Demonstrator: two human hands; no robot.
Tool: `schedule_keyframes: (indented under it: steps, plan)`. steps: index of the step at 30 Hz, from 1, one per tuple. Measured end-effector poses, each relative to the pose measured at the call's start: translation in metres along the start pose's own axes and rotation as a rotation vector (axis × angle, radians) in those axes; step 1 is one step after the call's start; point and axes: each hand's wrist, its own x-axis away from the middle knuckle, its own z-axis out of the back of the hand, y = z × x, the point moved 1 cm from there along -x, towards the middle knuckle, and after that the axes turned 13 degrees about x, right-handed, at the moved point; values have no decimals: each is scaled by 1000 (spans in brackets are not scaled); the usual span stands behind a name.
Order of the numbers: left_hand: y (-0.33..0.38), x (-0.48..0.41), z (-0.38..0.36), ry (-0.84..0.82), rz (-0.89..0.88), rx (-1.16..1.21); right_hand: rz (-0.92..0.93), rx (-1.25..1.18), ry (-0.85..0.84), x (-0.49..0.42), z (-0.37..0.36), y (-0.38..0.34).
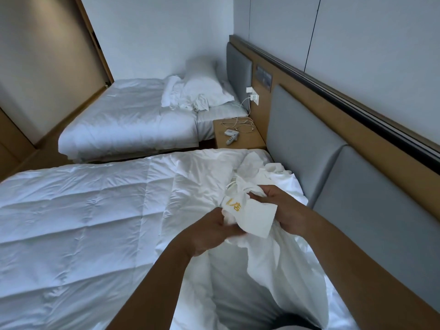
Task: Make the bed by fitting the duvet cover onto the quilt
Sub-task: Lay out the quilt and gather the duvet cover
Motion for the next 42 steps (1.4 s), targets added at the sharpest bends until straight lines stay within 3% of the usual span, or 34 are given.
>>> schedule_keyframes:
  steps: [3, 8, 9, 13, 17, 23, 27, 30, 32, 34, 36, 39, 42]
  plan:
    - [5, -1, 8, 94, -10, 188, -86, 95, -8, 2, 5, -5]
    - [20, -12, 8, 240, -86, 28, -246, 472, -351, 17, 16, -2]
    - [20, -13, 6, 234, -74, 23, -240, 501, -356, 18, 15, -1]
    - [15, -7, 5, 120, 48, 181, -153, 177, -172, 8, 20, 2]
    - [1, 1, 4, -106, 72, 29, -75, 21, -62, -4, 19, -3]
    - [4, -9, 1, 125, -7, 235, -124, 122, 72, -13, 22, -6]
    - [28, -11, 19, 185, -79, 316, -331, 337, -146, 1, 34, 1]
    - [38, -16, 13, 140, -99, 227, -295, 481, -429, 7, 21, 4]
    - [39, -21, 10, 186, -45, 244, -208, 368, -372, 6, 17, 3]
    - [37, -17, 12, 201, 68, 296, -197, 74, -213, 3, 21, 0]
    - [31, -8, 16, 107, 165, 276, -177, -88, -56, -3, 24, -4]
    - [20, 4, 9, -98, 254, 119, -121, -28, 76, -14, 14, -14]
    - [16, 5, 9, -59, 206, 118, -74, 14, 203, -22, 7, -20]
